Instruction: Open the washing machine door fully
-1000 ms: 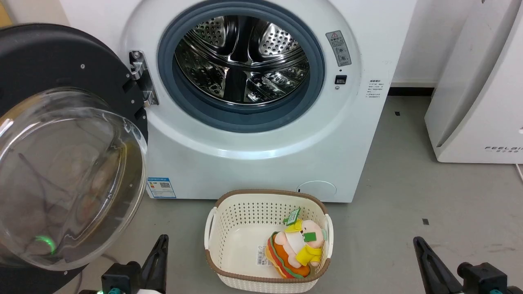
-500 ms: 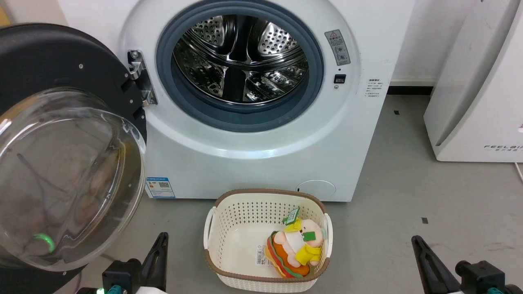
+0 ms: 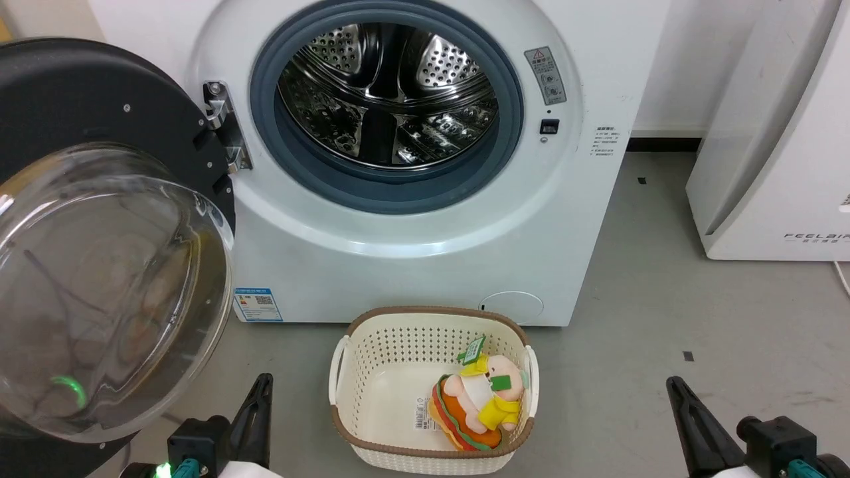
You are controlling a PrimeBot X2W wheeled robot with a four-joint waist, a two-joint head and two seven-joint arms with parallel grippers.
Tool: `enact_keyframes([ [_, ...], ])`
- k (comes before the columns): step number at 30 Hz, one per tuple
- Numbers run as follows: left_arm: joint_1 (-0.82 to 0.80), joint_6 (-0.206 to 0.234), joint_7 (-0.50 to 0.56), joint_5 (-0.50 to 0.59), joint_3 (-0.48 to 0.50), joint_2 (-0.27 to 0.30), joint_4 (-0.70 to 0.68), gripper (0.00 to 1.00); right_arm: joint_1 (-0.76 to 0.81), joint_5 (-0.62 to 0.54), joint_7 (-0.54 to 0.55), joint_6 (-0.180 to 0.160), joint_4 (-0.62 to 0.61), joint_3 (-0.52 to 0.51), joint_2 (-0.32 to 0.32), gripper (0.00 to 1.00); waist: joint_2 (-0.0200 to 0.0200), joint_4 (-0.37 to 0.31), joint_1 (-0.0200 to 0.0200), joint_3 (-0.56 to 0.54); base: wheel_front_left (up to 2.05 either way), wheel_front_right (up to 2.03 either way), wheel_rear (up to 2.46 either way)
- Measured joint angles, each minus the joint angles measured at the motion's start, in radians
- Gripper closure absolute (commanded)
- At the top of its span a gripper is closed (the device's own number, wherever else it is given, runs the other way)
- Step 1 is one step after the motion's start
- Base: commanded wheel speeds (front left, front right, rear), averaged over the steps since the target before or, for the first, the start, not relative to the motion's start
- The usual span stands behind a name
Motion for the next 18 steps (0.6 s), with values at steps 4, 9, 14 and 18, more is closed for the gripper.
enact_keyframes([
  [4,-0.002,0.002,0.005,0.007,0.0,0.0,-0.004,1.0,-0.008,-0.002,0.0,0.0,0.002,0.001,0.0,1.0,0.0,-0.001,0.0,0.001,0.0,0.0,0.0],
  [9,-0.003,0.005,0.01,0.009,0.001,-0.001,-0.009,1.0,-0.02,-0.003,0.003,0.0,0.003,0.002,0.0,1.0,0.0,-0.003,0.0,0.002,0.0,0.0,0.0],
  [14,-0.004,0.008,0.018,0.016,0.001,-0.002,-0.013,1.0,-0.021,-0.01,0.003,0.0,0.006,0.003,0.0,1.0,0.0,-0.005,0.0,0.003,0.0,0.0,0.0],
  [18,-0.012,0.009,0.025,0.018,0.001,-0.003,-0.016,1.0,-0.026,-0.013,0.008,0.0,0.008,0.004,0.0,1.0,0.0,-0.007,0.0,0.004,0.0,0.0,0.0],
])
